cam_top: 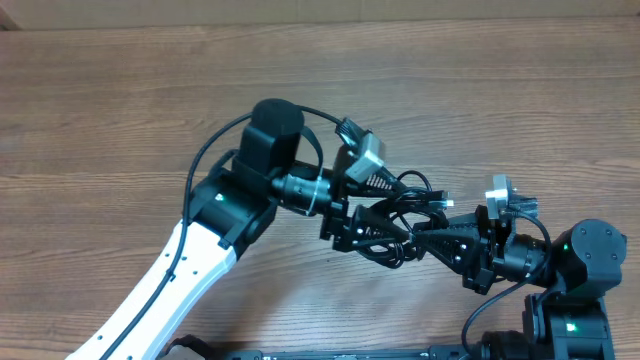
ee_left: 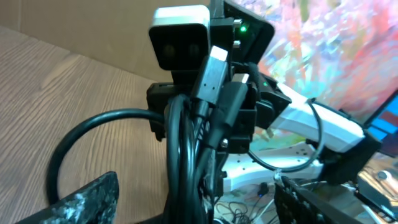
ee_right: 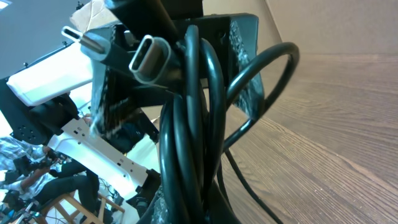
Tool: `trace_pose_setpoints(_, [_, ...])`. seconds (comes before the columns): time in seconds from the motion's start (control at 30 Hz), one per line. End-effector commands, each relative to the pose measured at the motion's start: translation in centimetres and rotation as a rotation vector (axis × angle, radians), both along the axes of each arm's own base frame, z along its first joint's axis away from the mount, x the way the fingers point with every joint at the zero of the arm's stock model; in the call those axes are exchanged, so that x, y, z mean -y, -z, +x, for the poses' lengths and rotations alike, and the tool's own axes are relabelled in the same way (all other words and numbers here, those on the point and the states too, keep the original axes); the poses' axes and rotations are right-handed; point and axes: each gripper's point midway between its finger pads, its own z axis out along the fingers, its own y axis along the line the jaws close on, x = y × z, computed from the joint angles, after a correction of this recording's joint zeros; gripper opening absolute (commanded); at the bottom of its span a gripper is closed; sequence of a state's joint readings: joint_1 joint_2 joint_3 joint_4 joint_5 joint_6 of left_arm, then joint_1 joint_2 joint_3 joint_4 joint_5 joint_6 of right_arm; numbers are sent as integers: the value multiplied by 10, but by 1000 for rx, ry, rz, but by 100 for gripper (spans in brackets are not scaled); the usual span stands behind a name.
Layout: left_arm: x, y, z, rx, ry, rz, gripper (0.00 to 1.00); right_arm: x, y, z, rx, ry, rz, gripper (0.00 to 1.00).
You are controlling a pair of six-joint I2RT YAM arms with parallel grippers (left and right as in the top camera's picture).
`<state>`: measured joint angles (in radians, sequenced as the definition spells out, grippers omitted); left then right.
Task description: Untangle cables
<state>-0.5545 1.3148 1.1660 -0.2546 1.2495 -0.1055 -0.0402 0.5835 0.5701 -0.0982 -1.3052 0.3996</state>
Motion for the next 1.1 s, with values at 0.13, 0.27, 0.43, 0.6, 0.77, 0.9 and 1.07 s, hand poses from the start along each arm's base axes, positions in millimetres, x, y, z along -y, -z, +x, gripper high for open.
trace_pose_setpoints(0.13, [-38,-27,-3,-35,96,-92,82,-1,-3,-4,20,-20,-1,4])
trace_pose_setpoints(0.27, [-48,-27,8,-33,61,-97,75,-1,-3,-4,20,-20,-1,4])
trace_pose_setpoints(0.43, [-46,-24,5,-30,70,-95,74,-1,-3,-4,19,-20,0,4])
trace_pose_setpoints(0.6, [-39,-2,16,-47,-36,-9,73,1,-8,1,-52,14,32,4])
trace_pose_setpoints(0.77, [-34,16,14,-26,-64,55,73,1,-10,1,-65,14,40,4])
trace_pose_setpoints(0.9, [-26,19,11,7,-63,71,48,1,-10,1,-65,14,40,4])
trace_pose_setpoints(1.07, [-21,25,12,22,-83,100,5,1,-10,1,-65,14,40,4])
